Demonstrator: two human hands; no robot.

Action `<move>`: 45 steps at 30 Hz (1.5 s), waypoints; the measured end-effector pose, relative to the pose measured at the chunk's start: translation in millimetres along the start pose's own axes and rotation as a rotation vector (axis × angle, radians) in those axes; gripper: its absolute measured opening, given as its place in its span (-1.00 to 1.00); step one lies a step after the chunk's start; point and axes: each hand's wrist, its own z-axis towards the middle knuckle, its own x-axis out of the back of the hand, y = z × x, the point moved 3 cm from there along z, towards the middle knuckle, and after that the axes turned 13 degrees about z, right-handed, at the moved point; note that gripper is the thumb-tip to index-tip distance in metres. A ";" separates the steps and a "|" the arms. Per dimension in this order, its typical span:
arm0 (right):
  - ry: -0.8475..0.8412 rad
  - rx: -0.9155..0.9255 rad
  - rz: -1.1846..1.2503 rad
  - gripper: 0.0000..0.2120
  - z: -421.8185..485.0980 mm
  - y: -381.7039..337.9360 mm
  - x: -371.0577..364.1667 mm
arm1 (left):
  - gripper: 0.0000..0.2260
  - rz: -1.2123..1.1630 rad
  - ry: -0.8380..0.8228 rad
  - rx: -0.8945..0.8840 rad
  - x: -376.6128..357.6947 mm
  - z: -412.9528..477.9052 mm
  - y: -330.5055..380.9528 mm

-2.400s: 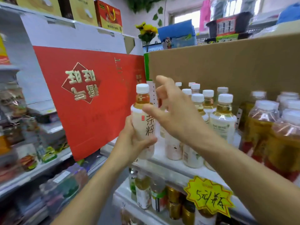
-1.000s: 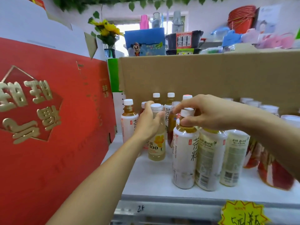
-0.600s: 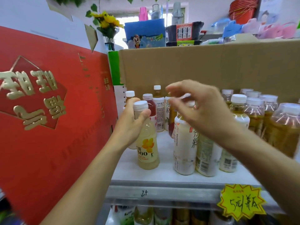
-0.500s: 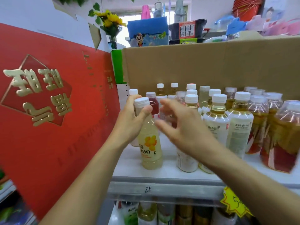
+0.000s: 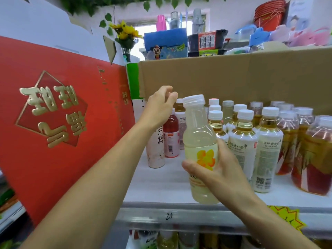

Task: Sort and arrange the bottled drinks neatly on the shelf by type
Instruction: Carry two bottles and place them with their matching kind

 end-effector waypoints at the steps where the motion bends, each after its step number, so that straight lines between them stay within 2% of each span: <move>1: 0.014 0.005 -0.001 -0.50 -1.4 -0.9 4.9 | -0.62 0.153 -0.010 -0.036 -3.7 12.4 -0.4; 5: 0.038 0.010 -0.014 -0.51 -8.1 -1.1 19.3 | -0.63 0.714 -0.212 -0.090 -23.1 50.9 -9.3; 8: 0.058 0.021 -0.012 -0.47 -11.5 0.1 26.6 | -0.65 0.973 -0.349 -0.052 -36.7 63.1 -21.4; 13: 0.093 0.020 -0.051 -0.40 -10.5 0.0 35.3 | -0.67 1.069 -0.369 -0.074 -41.9 65.2 -19.7; 16: 0.105 0.022 -0.055 -0.40 -10.6 0.4 38.3 | -0.64 1.071 -0.323 -0.120 -38.6 65.0 -13.5; 20: 0.130 0.030 -0.055 -0.44 -12.5 0.7 42.1 | -0.74 0.901 -0.243 -0.184 -46.4 56.0 -0.5; 25: 0.113 0.030 -0.035 -0.43 -19.0 0.1 47.8 | -0.72 0.734 -0.229 -0.203 -48.3 31.0 4.8; 33: 0.119 0.046 0.022 -0.42 -27.6 2.3 47.7 | -0.65 0.515 -0.237 -0.174 -13.0 -25.5 14.4; 39: 0.132 0.036 0.020 -0.38 -30.7 9.3 42.4 | -0.68 0.149 -0.013 -0.143 -27.4 -59.9 -5.2; 45: 0.161 0.034 0.041 -0.46 -35.8 14.9 40.0 | -0.22 -0.088 -0.033 -0.011 -69.4 -70.4 -23.8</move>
